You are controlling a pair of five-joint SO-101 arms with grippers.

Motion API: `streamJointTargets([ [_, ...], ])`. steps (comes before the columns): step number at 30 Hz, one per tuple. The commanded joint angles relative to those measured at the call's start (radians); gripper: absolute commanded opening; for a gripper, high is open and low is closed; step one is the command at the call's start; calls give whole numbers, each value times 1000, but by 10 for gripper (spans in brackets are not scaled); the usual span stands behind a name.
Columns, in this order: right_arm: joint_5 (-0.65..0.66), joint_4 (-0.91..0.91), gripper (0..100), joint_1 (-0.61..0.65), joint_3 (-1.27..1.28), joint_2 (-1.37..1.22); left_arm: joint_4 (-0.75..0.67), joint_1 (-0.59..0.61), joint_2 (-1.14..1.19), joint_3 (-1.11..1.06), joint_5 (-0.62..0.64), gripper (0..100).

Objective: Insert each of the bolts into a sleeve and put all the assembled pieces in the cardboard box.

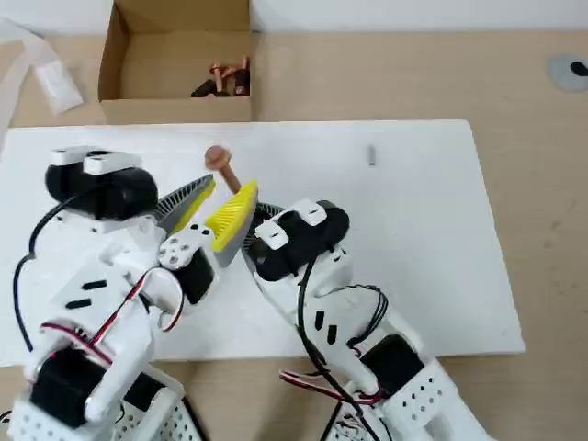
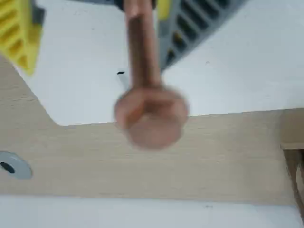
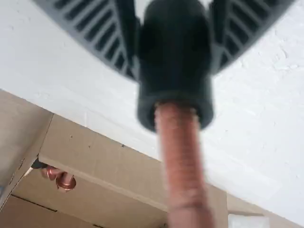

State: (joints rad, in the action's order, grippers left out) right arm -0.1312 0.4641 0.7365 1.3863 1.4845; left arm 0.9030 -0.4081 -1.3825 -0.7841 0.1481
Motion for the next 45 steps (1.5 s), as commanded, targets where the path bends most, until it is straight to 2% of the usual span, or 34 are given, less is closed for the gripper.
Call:
streamJointTargets([
  [1, 6, -11, 9, -13, -45, 31, 35, -11, 5, 104, 9, 180],
  [10, 6, -238, 9, -15, 28, 30, 238, -11, 7, 348, 5, 178],
  [16, 3, -377, 9, -15, 74, 30, 293, -5, 35, 388, 8, 178],
  [23, 5, -376, 9, -16, 53, 27, 299, -3, 50, 393, 8, 178],
  [26, -8, -255, 9, -16, -54, -36, 301, 23, 51, 397, 2, 178],
  [30, -83, -149, 9, -90, -285, -317, 293, 186, 73, 367, 0, 139],
  [36, -97, -176, 9, -177, -753, -843, 293, 376, 119, 324, -2, 83],
  [45, -92, -206, 9, -179, -1442, -1557, 293, 543, 117, 261, -2, 57],
])
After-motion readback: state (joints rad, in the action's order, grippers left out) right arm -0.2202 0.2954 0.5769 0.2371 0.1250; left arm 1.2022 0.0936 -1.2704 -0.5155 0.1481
